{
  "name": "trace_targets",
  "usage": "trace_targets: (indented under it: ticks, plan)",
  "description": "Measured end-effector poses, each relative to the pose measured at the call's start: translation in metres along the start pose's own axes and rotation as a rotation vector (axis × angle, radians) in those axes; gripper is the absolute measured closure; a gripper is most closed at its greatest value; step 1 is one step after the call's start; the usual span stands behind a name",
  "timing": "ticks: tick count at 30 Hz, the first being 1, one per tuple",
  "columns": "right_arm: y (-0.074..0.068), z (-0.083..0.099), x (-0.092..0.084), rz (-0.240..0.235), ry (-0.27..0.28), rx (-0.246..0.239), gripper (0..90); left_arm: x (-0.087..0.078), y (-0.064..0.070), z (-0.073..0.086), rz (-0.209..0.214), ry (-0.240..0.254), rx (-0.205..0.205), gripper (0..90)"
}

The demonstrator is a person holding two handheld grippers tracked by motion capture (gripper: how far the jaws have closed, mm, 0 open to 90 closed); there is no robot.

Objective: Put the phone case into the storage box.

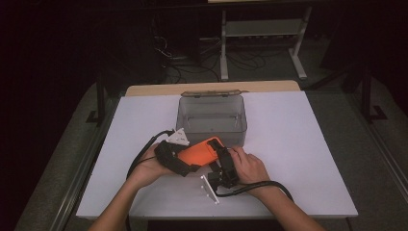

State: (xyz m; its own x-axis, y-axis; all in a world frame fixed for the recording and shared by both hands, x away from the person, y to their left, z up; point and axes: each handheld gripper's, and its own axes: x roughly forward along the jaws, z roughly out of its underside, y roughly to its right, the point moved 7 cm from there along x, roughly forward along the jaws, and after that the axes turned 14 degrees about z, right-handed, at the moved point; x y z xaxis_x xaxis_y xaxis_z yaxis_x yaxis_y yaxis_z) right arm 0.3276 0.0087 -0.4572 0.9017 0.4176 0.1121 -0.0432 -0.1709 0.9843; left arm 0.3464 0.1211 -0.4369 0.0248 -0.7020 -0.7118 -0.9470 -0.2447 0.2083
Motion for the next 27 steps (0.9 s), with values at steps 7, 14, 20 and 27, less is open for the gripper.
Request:
trace_targets:
  ticks: [7,14,20,27]
  plan:
    - [-0.002,-0.005,-0.001,0.009,0.013,-0.006,0.0,0.001,0.000,0.000,0.002,-0.005,0.000,16.6]
    - [-0.004,-0.009,0.000,0.011,0.020,-0.009,0.0,0.001,0.000,0.001,0.002,-0.007,0.000,16.6]
    - [-0.006,-0.012,0.000,0.009,0.026,-0.023,0.0,0.001,0.000,0.001,0.003,-0.010,0.001,16.6]
    - [-0.008,-0.015,-0.001,0.011,0.036,-0.033,3.6,0.002,0.000,0.001,0.003,-0.012,0.001,16.6]
